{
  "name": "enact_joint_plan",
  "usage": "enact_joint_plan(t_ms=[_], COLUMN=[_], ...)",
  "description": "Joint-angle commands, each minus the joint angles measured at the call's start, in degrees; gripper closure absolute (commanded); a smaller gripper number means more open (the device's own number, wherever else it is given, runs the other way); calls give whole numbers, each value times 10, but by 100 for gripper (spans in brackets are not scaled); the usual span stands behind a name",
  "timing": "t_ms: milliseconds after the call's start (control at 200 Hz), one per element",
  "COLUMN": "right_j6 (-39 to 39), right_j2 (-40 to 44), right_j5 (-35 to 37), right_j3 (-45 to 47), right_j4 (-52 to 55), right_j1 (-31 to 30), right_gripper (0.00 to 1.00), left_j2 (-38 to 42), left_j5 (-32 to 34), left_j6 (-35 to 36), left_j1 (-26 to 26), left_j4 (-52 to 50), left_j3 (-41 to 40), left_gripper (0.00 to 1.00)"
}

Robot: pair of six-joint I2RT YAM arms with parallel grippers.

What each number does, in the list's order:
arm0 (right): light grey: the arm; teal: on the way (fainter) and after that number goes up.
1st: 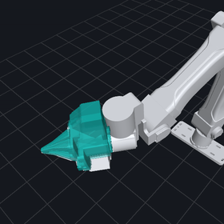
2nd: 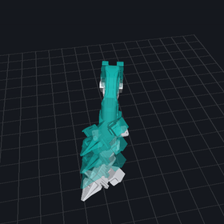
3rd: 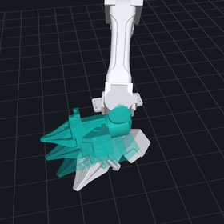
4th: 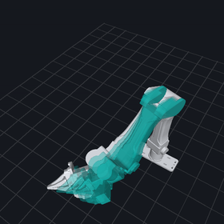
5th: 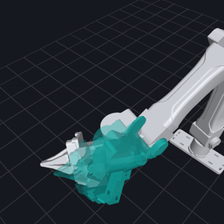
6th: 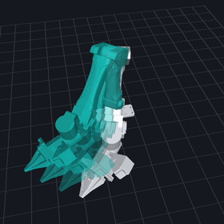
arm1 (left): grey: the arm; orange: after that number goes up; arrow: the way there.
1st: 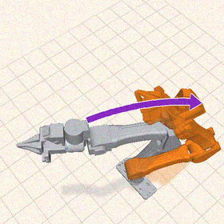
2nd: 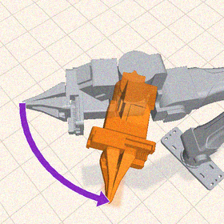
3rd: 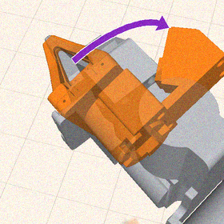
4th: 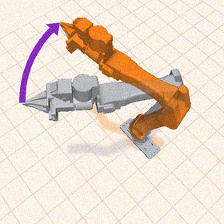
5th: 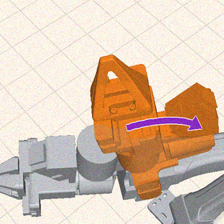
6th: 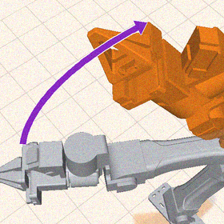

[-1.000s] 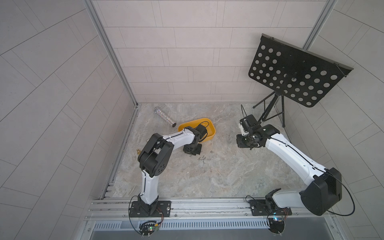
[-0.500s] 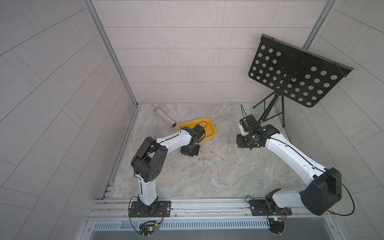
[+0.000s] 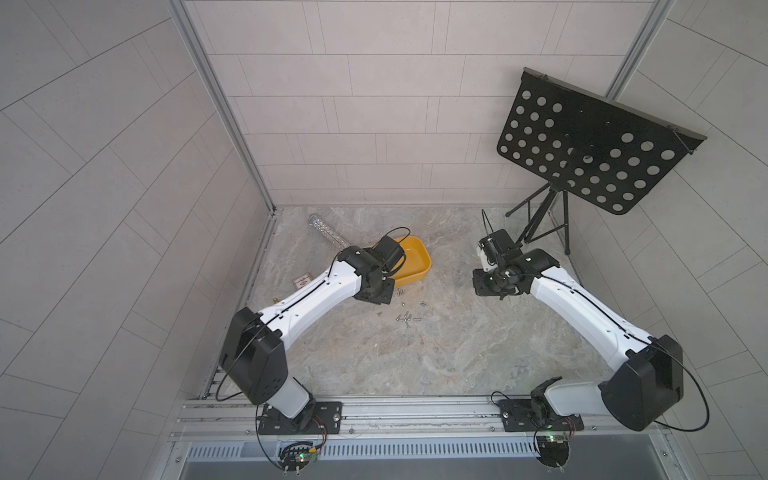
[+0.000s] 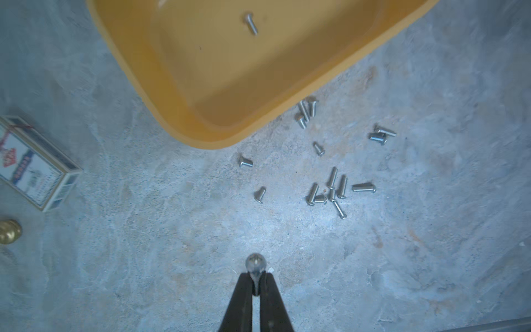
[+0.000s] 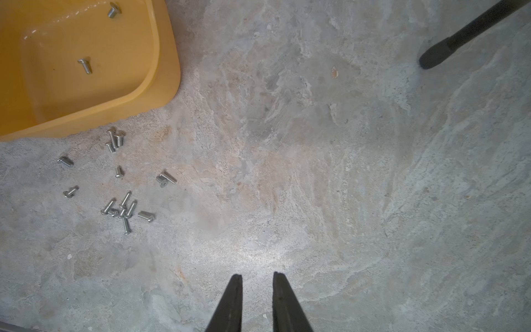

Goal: Put the screws on the desktop into the storage box
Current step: Place the screw in the storage box.

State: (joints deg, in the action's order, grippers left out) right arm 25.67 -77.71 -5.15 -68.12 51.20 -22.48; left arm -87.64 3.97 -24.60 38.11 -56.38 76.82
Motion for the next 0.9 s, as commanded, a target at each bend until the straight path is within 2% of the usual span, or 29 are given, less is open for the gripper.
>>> enact_joint_plan(t_ms=[0,170,280,530,710,895], right_j6=[-3,-3,-5,-6,-7,-8], right_j2=[4,5,6,-1,-5,-9], right_j5=[4,8,10,10,8,7], right_j3=[2,0,2,1,-1,-2], right_j4=[9,12,13,12,10,9], right_j1=[1,1,1,1,2,1], right_gripper=[76,76,76,76,75,76], left_j2=[18,-33,-105,-232,-302,-341], left_j5=[58,57,31,18,9,2], left_j6=[-4,7,22,29,30,32], left_j1=[-4,-22,-40,-61,-76,-86], left_j4=[42,124,114,137,138,133], left_j3=[12,24,82,161,201,226], left_gripper=[91,91,92,93,94,94])
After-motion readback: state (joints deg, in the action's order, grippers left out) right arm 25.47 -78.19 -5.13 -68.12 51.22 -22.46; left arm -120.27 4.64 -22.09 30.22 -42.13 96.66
